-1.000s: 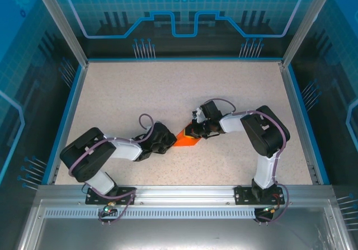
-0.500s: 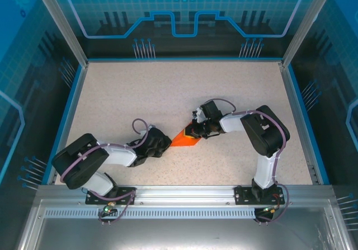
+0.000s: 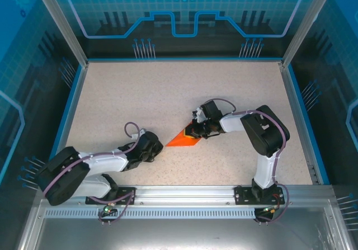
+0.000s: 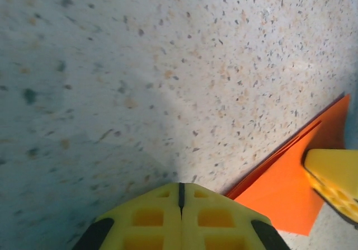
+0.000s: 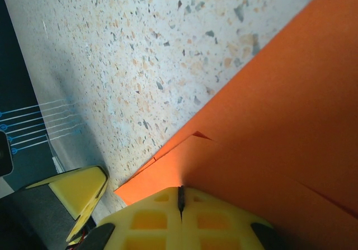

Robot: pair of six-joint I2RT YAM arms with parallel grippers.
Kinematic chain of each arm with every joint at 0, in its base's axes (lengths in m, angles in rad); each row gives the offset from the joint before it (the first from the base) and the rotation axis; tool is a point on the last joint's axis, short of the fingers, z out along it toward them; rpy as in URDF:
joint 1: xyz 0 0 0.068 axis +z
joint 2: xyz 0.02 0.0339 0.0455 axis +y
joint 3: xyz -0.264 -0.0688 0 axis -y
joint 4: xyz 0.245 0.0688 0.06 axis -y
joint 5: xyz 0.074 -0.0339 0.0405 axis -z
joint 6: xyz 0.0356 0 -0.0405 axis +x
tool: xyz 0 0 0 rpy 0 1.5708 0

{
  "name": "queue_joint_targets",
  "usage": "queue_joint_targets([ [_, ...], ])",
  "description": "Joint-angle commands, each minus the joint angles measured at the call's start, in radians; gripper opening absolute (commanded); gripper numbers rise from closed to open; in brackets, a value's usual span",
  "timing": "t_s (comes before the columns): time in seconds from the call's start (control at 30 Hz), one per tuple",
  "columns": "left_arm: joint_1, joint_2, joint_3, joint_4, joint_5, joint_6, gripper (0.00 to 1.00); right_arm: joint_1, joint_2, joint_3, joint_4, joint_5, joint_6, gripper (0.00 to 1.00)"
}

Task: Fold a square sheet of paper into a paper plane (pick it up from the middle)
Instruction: Fourth fold the wing at the center of the table.

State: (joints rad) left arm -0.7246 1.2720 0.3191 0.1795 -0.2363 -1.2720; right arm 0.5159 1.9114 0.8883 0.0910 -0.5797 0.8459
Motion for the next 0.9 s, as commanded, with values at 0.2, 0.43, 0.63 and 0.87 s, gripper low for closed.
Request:
queue_joint_targets([
  [0.2, 0.003, -0.002, 0.134, 0.046, 0.130, 0.177, 0.00, -0.039, 0.086, -0.046, -0.161, 0.200, -0.007, 0.00],
  [0.43, 0.004, 0.168, 0.167, 0.189, 0.187, 0.164, 0.00, -0.039, 0.081, -0.034, -0.178, 0.197, -0.016, 0.00],
  [0.63, 0.003, 0.210, 0.154, 0.159, 0.146, 0.162, 0.00, -0.039, 0.080, -0.033, -0.174, 0.190, -0.015, 0.00],
  [0.87, -0.002, 0.271, 0.137, 0.130, 0.133, 0.157, 0.00, -0.039, 0.067, -0.022, -0.160, 0.167, -0.015, 0.00],
])
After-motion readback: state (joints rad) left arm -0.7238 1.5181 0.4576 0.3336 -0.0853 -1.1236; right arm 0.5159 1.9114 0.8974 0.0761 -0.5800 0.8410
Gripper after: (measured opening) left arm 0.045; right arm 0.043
